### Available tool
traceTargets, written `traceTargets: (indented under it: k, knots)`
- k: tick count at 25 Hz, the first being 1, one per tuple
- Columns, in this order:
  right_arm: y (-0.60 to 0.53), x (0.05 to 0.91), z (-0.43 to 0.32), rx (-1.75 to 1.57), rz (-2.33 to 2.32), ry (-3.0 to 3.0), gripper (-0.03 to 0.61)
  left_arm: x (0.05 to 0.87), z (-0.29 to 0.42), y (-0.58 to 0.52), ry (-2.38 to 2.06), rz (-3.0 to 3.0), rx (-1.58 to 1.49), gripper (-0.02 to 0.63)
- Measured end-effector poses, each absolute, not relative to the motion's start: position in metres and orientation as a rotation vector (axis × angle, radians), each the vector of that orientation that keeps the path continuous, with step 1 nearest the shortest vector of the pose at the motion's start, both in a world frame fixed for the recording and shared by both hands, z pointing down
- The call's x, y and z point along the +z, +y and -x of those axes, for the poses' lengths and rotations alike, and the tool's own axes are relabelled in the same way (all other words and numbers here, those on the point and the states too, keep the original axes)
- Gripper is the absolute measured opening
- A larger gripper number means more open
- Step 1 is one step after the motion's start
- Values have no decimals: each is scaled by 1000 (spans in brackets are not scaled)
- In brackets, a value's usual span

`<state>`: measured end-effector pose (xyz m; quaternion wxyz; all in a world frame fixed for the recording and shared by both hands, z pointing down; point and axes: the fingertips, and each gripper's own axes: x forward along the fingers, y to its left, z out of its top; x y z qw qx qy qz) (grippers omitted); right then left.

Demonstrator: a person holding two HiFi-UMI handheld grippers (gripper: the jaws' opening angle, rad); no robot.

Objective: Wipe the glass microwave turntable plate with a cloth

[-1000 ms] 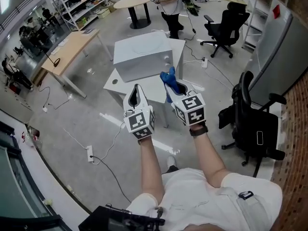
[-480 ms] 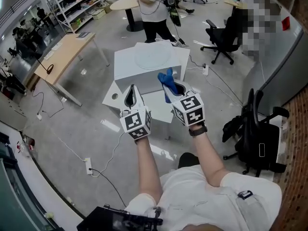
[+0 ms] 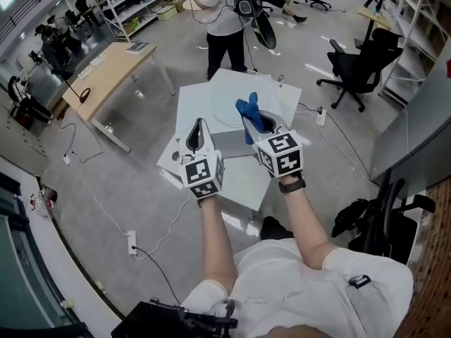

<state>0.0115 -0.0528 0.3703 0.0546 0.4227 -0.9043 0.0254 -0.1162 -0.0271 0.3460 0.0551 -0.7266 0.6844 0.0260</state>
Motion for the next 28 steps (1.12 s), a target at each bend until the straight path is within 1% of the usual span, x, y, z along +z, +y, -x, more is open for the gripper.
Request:
traceTargets:
  k: [5, 9, 16, 21, 28]
  knots:
    - [-131, 340, -12, 33, -1205, -2824, 71, 325, 119, -100, 2119, 2145, 84, -2]
    - [-184, 337, -15, 48, -1161, -2854, 71, 330, 111, -151, 2119, 2154, 35, -2]
    - [-261, 368, -23, 56, -1155, -2783, 71, 352, 114, -208, 2161, 2145, -54, -2]
    - [-276, 398, -6, 131, -1035, -2792, 71, 385, 131, -229, 2211, 2174, -138, -2]
    - [-311, 418, -3, 175, -1069, -2752, 71, 426, 141, -248, 2229, 2270, -249, -2]
